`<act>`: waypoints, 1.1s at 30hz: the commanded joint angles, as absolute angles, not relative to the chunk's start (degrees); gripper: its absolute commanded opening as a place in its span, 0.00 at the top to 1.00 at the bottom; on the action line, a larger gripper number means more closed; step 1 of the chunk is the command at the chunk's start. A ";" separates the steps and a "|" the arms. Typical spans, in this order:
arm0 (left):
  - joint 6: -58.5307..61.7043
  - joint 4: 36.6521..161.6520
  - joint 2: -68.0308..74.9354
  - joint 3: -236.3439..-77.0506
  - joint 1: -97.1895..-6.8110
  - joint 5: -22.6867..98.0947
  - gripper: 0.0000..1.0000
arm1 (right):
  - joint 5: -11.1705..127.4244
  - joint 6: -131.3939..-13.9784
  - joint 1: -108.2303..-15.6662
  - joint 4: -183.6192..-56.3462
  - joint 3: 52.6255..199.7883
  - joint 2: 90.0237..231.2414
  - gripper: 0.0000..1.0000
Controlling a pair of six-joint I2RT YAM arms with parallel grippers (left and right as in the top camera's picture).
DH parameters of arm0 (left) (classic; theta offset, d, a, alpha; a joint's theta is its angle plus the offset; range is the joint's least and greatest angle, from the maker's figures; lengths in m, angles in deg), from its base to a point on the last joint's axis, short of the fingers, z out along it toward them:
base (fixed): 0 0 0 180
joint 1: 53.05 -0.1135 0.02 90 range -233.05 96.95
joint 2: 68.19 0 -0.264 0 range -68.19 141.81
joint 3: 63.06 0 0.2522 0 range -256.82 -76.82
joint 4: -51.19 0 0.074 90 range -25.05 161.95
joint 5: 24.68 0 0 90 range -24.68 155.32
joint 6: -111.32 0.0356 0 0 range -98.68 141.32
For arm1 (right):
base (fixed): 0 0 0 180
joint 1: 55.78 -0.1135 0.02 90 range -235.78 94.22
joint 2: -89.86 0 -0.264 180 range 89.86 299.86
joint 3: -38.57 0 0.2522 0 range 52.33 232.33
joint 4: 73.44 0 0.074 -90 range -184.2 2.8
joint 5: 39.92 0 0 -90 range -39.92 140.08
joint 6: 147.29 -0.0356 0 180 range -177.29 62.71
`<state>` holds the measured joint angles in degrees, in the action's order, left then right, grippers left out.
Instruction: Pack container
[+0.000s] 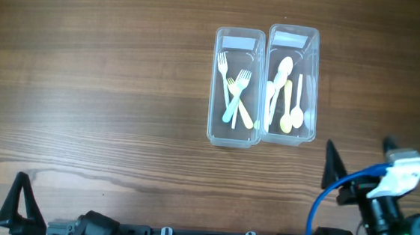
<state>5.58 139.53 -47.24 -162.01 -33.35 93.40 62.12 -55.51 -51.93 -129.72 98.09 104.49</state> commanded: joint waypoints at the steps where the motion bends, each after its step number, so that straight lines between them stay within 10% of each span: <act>1: 5.88 139.40 -46.57 -161.90 -33.67 94.36 0.00 | 63.30 -56.21 -51.80 -128.76 92.86 98.53 0.00; 33: 5.90 139.40 -46.57 -161.90 -33.67 94.36 0.00 | 63.08 -55.94 -51.80 -121.44 66.83 90.07 0.00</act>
<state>5.58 139.55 -47.24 -162.01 -33.35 93.42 62.12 -55.51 -51.93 -121.85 67.77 91.07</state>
